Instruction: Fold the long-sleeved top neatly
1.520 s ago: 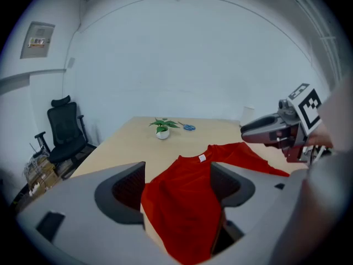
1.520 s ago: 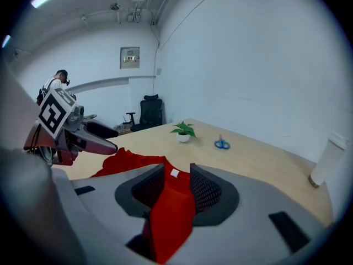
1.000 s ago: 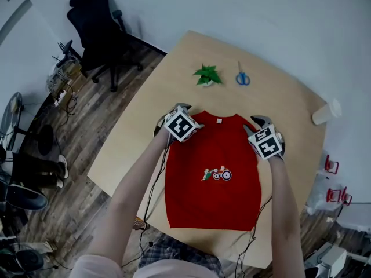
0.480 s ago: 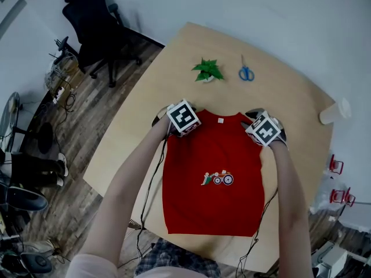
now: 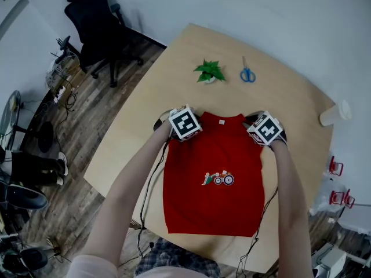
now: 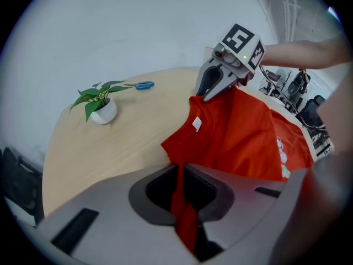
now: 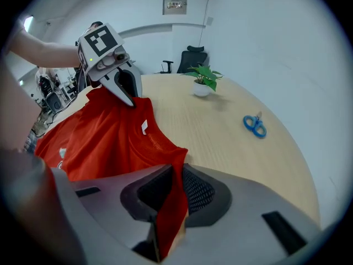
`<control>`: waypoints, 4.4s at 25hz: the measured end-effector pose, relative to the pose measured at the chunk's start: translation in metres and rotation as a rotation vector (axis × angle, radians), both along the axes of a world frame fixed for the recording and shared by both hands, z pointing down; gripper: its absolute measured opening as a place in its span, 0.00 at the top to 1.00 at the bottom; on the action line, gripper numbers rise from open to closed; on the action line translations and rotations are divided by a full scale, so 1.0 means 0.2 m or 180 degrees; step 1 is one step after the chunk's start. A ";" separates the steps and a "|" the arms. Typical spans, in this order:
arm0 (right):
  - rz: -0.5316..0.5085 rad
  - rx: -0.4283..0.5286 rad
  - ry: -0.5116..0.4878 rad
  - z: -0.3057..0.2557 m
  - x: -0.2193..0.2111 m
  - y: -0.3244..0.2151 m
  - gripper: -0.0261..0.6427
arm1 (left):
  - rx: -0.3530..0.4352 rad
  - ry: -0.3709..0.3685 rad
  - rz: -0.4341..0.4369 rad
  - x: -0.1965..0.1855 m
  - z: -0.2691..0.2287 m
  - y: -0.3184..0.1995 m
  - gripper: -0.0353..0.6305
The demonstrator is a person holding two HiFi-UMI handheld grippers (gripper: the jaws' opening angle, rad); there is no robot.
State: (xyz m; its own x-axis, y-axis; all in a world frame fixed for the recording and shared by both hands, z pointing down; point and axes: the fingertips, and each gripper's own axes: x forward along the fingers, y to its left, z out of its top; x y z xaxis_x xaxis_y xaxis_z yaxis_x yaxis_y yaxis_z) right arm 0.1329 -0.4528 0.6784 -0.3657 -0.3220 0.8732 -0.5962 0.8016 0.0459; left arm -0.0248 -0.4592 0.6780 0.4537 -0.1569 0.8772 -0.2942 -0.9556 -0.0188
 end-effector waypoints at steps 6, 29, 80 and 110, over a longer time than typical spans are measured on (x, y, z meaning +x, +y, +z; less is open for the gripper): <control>-0.0208 0.0019 0.0153 0.00 0.00 0.02 0.91 | 0.0112 -0.0029 0.0149 0.01 -0.01 0.01 0.91; 0.0035 0.0982 0.0214 -0.67 0.09 0.13 0.91 | 0.0920 0.0399 0.0230 0.06 -0.65 0.10 0.92; -0.1373 -0.0469 0.0281 -0.07 -0.27 1.95 0.83 | -0.0479 0.0440 0.0919 -0.24 -0.17 1.88 0.81; 0.1096 0.1143 -0.1701 -0.91 -0.02 1.57 0.80 | 0.0103 0.2223 -0.0913 -0.37 -0.89 1.36 0.72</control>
